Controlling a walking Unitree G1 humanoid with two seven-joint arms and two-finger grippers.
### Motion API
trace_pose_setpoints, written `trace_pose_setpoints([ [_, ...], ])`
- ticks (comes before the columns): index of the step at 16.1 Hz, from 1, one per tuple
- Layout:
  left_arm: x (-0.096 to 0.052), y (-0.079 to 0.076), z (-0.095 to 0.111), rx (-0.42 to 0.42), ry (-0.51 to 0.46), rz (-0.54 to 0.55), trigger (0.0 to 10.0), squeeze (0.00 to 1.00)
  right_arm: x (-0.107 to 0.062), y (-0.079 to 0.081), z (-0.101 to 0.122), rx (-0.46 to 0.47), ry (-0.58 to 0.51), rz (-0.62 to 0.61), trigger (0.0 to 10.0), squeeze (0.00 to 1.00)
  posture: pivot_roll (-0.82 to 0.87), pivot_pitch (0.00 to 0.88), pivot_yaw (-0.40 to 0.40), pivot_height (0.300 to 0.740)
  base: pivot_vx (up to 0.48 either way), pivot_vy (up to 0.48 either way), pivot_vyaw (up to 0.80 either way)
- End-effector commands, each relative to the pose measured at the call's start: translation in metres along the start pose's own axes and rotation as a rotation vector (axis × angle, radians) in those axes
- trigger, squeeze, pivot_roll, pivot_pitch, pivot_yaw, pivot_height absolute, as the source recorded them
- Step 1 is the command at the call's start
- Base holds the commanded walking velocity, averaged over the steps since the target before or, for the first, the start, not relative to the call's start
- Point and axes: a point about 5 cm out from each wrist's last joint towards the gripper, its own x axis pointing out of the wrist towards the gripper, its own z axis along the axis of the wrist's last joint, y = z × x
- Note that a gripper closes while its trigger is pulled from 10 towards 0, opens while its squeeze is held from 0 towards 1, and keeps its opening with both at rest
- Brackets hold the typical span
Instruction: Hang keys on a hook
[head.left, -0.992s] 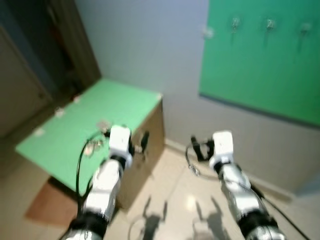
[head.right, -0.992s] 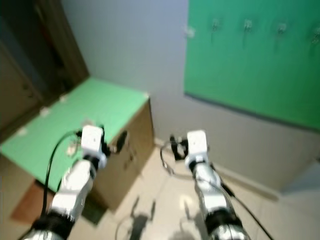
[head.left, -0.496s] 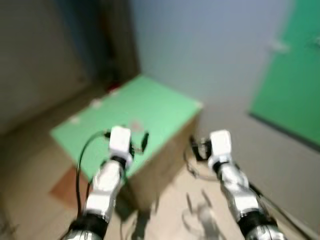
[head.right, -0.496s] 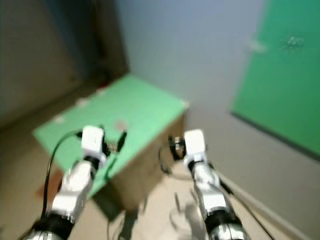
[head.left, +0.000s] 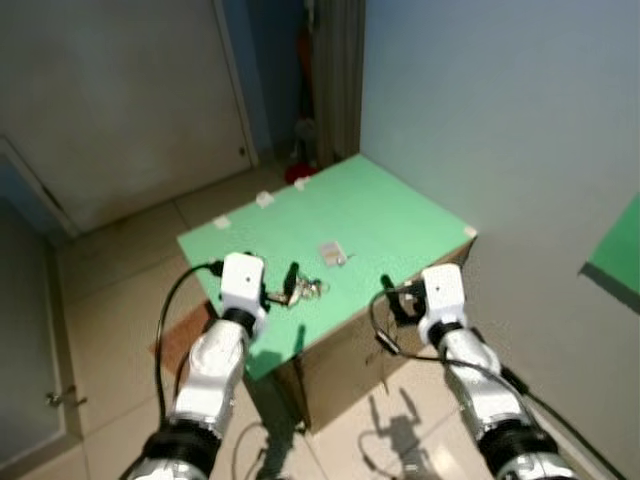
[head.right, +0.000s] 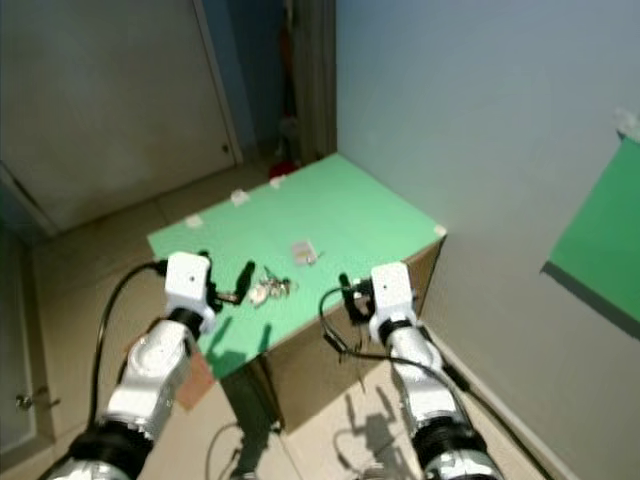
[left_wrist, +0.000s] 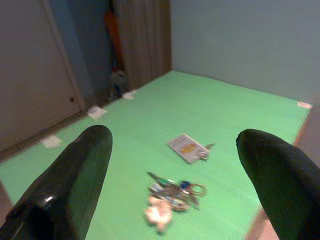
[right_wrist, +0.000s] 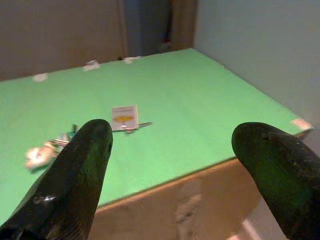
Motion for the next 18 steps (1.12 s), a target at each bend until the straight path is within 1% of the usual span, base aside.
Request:
trace_pose_setpoints([
  [1, 0.002, -0.005, -0.002, -0.001, 0.008, -0.002, 10.0, 0.00, 0.001, -0.010, 0.008, -0.010, -0.026, -0.017, 10.0, 0.00, -0.23, 0.010, 0.069, 0.740, 0.000, 0.000, 0.00],
  [3, -0.001, -0.010, -0.010, -0.006, 0.022, 0.000, 10.0, 0.00, 0.000, -0.019, 0.016, -0.030, -0.047, -0.040, 10.0, 0.00, -0.24, 0.024, 0.024, 0.740, 0.000, 0.000, 0.00],
  [5, 0.000, -0.010, -0.016, -0.003, 0.047, 0.007, 10.0, 0.00, -0.001, -0.027, 0.028, -0.045, -0.086, -0.051, 10.0, 0.00, -0.28, 0.027, 0.008, 0.740, 0.000, 0.000, 0.00],
  [6, 0.002, -0.010, -0.016, -0.005, 0.050, 0.009, 10.0, 0.00, -0.001, -0.031, 0.031, -0.058, -0.096, -0.053, 10.0, 0.00, -0.29, 0.025, 0.016, 0.740, 0.000, 0.000, 0.00],
  [7, 0.006, -0.012, -0.012, -0.006, 0.041, 0.003, 10.0, 0.00, -0.002, -0.035, 0.029, -0.058, -0.088, -0.066, 10.0, 0.00, -0.29, 0.021, 0.019, 0.740, 0.000, 0.000, 0.00],
  [8, 0.010, -0.015, -0.007, 0.014, 0.024, -0.011, 10.0, 0.00, -0.002, -0.036, 0.025, -0.058, -0.073, -0.072, 10.0, 0.00, -0.29, 0.011, 0.029, 0.740, 0.000, 0.000, 0.00],
  [12, 0.016, -0.010, -0.005, 0.051, 0.035, 0.010, 10.0, 0.00, 0.003, -0.023, 0.023, -0.021, -0.060, -0.071, 10.0, 0.00, -0.27, 0.011, 0.048, 0.740, 0.000, 0.000, 0.00],
  [16, 0.018, -0.009, 0.001, 0.077, 0.001, 0.017, 10.0, 0.00, 0.006, -0.018, 0.020, -0.015, -0.055, -0.069, 10.0, 0.00, -0.26, 0.019, 0.053, 0.740, 0.000, 0.000, 0.00],
  [17, 0.017, -0.008, 0.004, 0.086, -0.025, 0.031, 10.0, 0.00, 0.004, -0.020, 0.020, -0.012, -0.076, -0.083, 10.0, 0.00, -0.26, 0.017, 0.059, 0.740, 0.000, 0.000, 0.00],
  [18, 0.014, -0.005, 0.005, 0.071, -0.040, 0.048, 10.0, 0.00, 0.002, -0.020, 0.019, -0.007, -0.082, -0.081, 10.0, 0.00, -0.26, 0.013, 0.062, 0.740, 0.000, 0.000, 0.00],
])
